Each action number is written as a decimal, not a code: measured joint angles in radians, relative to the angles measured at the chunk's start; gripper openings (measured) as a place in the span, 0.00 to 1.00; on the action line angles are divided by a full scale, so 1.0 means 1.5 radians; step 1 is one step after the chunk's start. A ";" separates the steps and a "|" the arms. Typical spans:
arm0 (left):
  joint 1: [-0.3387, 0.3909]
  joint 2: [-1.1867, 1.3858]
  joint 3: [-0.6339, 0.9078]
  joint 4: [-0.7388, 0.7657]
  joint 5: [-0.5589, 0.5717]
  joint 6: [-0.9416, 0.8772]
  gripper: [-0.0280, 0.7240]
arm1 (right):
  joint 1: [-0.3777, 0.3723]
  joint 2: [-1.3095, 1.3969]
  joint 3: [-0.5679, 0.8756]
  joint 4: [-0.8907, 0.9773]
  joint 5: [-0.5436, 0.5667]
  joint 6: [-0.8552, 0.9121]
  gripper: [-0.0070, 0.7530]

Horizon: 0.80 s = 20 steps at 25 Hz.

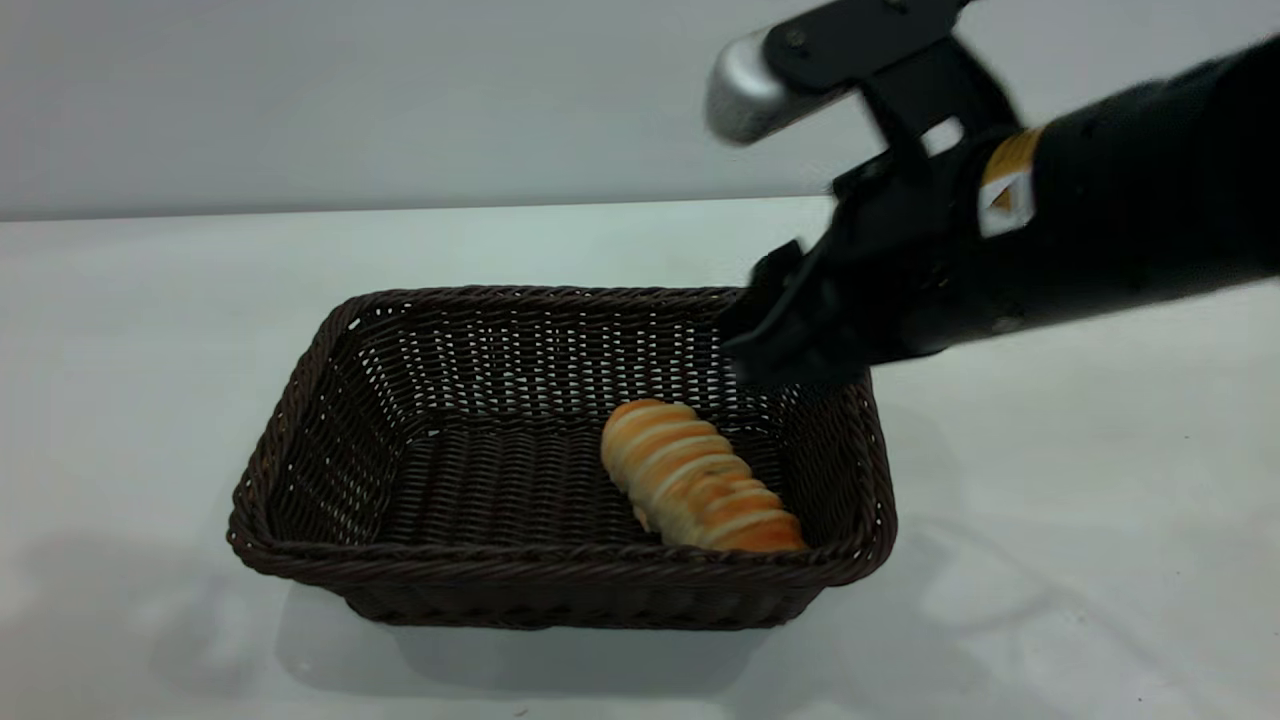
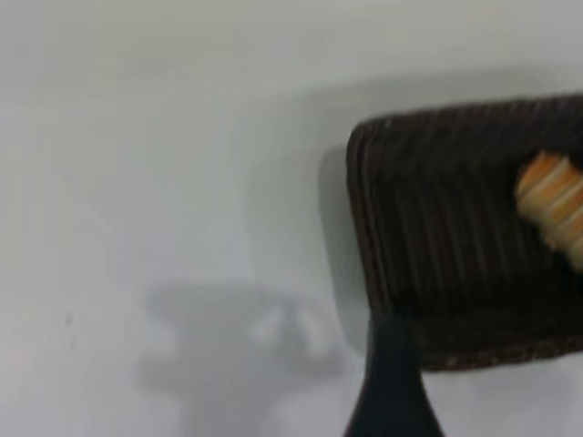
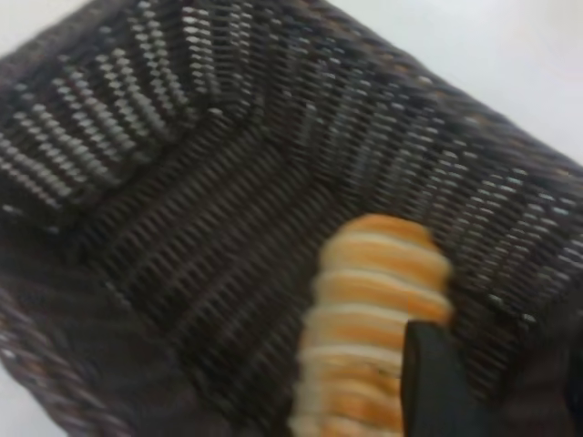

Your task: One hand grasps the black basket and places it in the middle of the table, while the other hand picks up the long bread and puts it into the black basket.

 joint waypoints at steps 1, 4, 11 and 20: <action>0.000 -0.002 0.007 0.004 0.004 0.000 0.82 | -0.009 -0.014 0.000 0.000 0.022 -0.002 0.43; 0.000 -0.019 0.029 0.007 0.010 0.000 0.82 | -0.035 -0.076 0.000 0.000 0.107 -0.003 0.40; 0.000 -0.102 0.042 0.010 0.033 0.007 0.82 | -0.072 -0.249 0.000 -0.002 0.323 -0.004 0.32; 0.000 -0.247 0.042 0.009 0.102 0.014 0.82 | -0.072 -0.471 0.000 -0.002 0.622 -0.028 0.31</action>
